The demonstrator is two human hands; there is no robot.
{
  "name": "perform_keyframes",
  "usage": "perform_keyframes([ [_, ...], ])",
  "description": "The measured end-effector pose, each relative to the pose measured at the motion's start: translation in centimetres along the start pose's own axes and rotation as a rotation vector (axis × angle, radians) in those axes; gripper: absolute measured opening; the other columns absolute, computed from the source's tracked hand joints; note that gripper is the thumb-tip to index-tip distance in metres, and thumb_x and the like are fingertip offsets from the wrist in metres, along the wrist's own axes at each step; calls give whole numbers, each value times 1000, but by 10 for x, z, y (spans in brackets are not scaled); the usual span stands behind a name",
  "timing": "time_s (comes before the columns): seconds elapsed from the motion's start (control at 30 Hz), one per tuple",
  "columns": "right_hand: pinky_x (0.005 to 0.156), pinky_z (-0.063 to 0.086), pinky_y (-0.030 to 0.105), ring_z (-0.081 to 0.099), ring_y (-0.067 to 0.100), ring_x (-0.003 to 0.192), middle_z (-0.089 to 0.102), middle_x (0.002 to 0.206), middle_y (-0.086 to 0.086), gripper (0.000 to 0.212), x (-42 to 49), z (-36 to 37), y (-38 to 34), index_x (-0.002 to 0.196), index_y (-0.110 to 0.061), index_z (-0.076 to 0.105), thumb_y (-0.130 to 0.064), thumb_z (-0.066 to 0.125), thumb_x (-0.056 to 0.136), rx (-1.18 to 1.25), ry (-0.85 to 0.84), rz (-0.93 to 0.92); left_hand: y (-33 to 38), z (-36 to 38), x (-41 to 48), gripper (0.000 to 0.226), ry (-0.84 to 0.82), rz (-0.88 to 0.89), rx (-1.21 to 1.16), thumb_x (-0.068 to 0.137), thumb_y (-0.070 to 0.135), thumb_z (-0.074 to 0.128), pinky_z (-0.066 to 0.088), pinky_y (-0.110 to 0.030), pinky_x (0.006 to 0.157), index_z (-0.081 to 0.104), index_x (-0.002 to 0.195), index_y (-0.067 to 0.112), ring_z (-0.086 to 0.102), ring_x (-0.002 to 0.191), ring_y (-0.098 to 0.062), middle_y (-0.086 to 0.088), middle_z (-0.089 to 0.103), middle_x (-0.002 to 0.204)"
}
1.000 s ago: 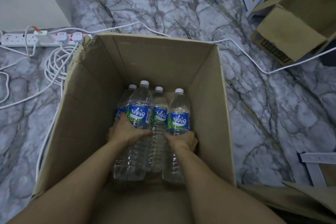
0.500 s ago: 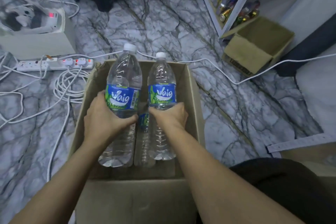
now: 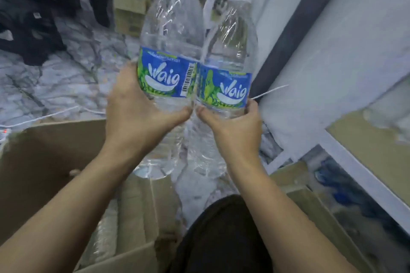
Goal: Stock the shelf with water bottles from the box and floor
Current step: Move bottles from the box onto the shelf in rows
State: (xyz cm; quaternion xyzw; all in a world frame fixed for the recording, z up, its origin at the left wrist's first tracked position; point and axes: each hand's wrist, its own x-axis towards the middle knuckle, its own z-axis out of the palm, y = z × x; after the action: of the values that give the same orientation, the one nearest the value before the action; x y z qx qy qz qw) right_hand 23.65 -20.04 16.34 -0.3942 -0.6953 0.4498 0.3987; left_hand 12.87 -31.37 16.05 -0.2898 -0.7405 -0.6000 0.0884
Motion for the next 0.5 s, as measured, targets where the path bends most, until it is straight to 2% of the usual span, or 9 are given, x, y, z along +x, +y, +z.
perform_keyframes([
  [0.1,80,57,26,70,4,90,73,100,-10,76,25,-76,0,114,-24,58,-40,95,50,-22,186,1,56,66,0,71,-102,80,-136,45,49,84,53,-32,85,50,105,30,65,94,-10,8,67,102],
  [0.17,79,56,22,69,2,91,72,100,-13,74,34,-128,4,112,-27,58,-42,95,50,-38,307,14,92,113,-6,71,-181,136,-222,44,48,85,54,-33,84,51,104,31,66,94,-12,6,68,101],
  [0.23,79,56,24,69,3,90,72,98,-12,71,40,-181,10,110,-27,59,-42,94,50,-67,435,23,129,159,-17,70,-264,189,-322,43,49,86,54,-39,86,51,102,34,67,96,-16,4,68,101],
  [0.27,75,55,20,69,2,86,73,96,-12,68,41,-207,14,108,-26,61,-39,95,51,-68,496,27,146,180,-25,70,-300,211,-365,43,50,86,54,-40,87,51,102,34,67,97,-16,4,69,101],
  [0.37,61,48,6,67,-7,75,74,88,-12,59,40,-281,26,102,-26,64,-34,94,52,-85,649,40,199,236,-59,72,-405,253,-446,42,47,89,52,-31,85,54,102,31,66,92,-10,9,68,97],
  [0.43,61,47,4,66,-10,75,74,86,-15,56,38,-325,33,99,-28,65,-33,94,52,-107,732,31,229,268,-85,74,-454,272,-503,41,44,88,53,-37,85,54,105,30,66,93,-12,9,67,98],
  [0.5,64,46,5,64,-12,78,73,87,-19,58,37,-362,40,101,-31,63,-35,94,53,-122,805,27,254,296,-108,77,-502,293,-544,40,42,89,52,-36,84,54,108,28,64,95,-14,7,65,100],
])
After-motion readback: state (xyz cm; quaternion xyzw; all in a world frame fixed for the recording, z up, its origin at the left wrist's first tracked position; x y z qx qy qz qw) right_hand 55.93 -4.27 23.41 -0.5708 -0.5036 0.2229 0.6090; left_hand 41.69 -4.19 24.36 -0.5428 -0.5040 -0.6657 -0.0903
